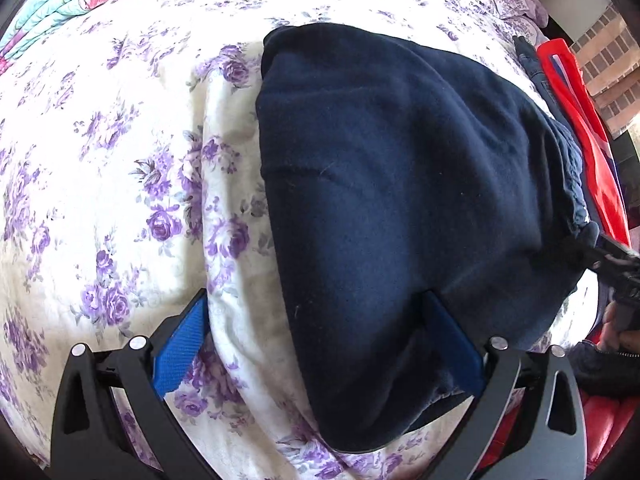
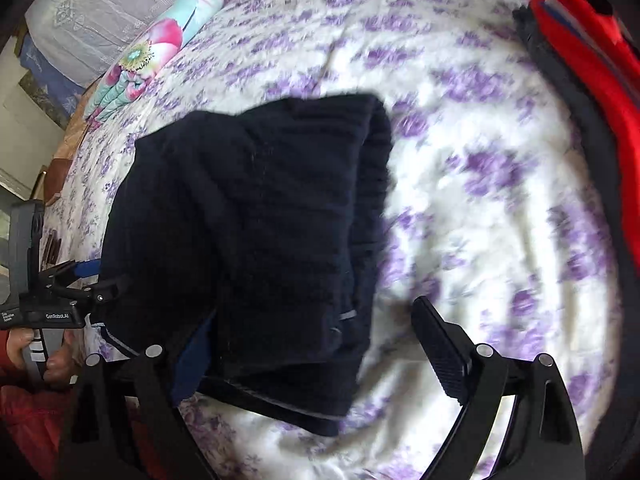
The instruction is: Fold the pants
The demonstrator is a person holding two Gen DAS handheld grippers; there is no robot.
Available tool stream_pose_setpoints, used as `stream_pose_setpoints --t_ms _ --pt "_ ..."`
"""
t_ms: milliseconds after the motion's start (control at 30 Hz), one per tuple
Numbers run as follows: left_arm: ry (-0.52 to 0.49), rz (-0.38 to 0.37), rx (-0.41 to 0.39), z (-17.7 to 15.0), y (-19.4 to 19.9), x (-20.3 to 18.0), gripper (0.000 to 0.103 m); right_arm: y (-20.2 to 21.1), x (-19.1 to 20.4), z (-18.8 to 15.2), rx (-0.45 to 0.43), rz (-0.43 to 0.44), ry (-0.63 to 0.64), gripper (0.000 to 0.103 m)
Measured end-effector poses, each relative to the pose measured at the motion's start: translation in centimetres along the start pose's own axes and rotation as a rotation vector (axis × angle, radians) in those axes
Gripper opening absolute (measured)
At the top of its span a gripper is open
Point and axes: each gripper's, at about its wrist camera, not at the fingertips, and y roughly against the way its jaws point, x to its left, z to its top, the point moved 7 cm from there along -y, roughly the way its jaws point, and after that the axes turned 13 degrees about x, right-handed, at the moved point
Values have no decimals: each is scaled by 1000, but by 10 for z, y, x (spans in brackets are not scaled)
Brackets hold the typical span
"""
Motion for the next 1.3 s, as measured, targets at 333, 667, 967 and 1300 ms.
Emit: stream_pose_setpoints --t_ms 333,667,967,1300 --pt "-20 -13 -11 -3 0 4 99 -20 -13 -8 43 -7 -38 99" --pt "-33 -19 -16 -3 1 7 99 30 -1 43 -133 -89 -1 99" --pt "-32 -24 -16 -4 1 7 99 -19 -15 49 -33 -38 -87 99" --pt "32 38 -158 9 41 31 98 45 18 15 -162 -72 84 99"
